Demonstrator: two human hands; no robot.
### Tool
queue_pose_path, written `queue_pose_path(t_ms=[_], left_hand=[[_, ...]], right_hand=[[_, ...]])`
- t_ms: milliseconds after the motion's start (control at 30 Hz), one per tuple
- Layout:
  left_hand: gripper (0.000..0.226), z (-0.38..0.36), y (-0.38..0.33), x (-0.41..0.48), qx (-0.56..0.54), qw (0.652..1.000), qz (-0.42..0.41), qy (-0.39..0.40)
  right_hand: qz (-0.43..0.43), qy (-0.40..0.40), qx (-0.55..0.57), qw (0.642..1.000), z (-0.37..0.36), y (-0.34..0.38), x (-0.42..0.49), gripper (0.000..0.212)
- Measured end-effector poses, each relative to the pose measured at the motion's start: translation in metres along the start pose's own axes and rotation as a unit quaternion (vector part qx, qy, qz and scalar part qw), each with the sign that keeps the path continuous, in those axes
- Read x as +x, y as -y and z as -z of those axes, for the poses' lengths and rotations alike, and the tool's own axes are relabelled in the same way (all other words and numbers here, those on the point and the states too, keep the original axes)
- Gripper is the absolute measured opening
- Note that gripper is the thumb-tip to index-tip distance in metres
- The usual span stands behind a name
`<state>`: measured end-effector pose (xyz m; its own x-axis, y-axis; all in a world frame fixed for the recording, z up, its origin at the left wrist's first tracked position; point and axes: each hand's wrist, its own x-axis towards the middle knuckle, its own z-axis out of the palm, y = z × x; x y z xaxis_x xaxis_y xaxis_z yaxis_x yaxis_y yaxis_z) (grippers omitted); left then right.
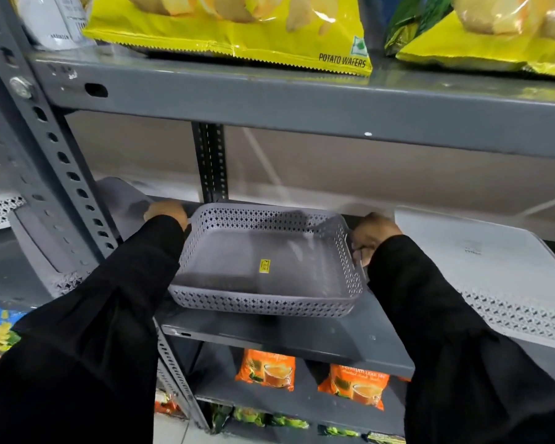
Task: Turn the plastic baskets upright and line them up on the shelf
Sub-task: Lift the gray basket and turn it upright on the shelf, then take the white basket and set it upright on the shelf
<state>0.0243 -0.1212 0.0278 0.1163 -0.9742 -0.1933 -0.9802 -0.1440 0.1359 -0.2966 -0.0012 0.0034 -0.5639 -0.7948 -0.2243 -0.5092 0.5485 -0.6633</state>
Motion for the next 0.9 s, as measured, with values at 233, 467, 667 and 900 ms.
queue_pose_path(t_ms=[233,467,667,900], left_hand=[[0.040,-0.015,0.003,0.002,0.033,0.998,0.027,-0.041],[0.063,-0.025,-0.034,-0.022,-0.011,0.998,-0.029,-0.051],[0.061,-0.051,-0.160,-0.100,-0.270,0.919,-0.269,-0.095],[0.069,-0.074,-0.287,-0.171,-0.440,0.860,-0.232,0.112]], right_hand=[[-0.008,0.022,-0.153,0.988,-0.005,0.006,-0.027,0.016],[-0.023,0.069,-0.028,0.997,0.015,0.000,-0.021,0.021],[0.050,-0.230,-0.057,0.970,0.084,-0.051,-0.011,0.035],[-0.195,-0.231,-0.120,0.946,0.158,-0.163,-0.001,0.068]])
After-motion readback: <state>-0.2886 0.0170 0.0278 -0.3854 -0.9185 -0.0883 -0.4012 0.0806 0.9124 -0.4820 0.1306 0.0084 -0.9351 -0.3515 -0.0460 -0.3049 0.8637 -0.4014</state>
